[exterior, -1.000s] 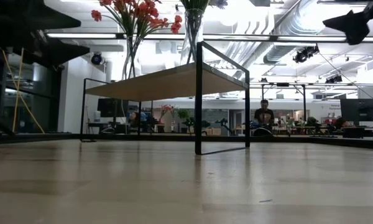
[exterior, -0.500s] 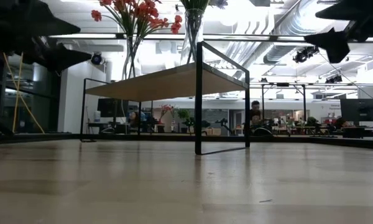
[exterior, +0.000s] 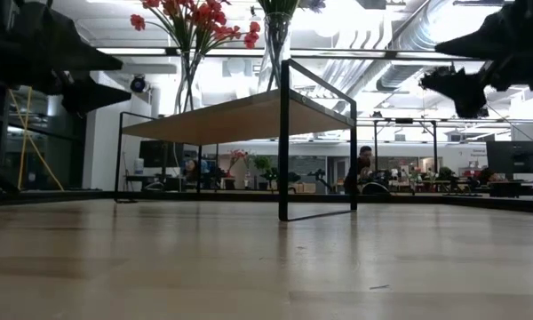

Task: Pick and place flowers into a vace then onto a shelf
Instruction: Return to Home Position

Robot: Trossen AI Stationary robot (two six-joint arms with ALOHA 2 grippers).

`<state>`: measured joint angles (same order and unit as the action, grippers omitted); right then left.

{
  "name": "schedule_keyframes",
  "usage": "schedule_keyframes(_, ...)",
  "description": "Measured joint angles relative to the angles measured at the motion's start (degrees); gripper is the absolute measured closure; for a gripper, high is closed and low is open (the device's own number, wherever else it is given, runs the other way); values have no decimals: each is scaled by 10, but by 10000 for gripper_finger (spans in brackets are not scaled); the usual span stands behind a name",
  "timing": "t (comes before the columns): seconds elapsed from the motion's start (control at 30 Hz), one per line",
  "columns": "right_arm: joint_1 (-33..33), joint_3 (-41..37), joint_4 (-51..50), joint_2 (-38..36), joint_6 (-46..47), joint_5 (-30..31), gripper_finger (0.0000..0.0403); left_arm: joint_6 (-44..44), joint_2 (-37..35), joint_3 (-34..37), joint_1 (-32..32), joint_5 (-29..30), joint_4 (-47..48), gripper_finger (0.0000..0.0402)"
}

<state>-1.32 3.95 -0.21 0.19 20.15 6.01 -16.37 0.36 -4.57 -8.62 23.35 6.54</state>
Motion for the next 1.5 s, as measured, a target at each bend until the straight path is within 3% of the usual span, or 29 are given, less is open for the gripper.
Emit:
schedule_keyframes(0.2, 0, -33, 27, 1, 21, 2, 109, -8, 0, 9, 0, -27, -8, 2)
schedule_keyframes(0.53, -7, -33, 26, 1, -26, 21, 109, 6, 0, 9, 0, -6, -8, 2)
schedule_keyframes(1.5, -7, -33, 22, 1, 4, 18, 109, 9, 0, 10, 0, -3, -7, 2)
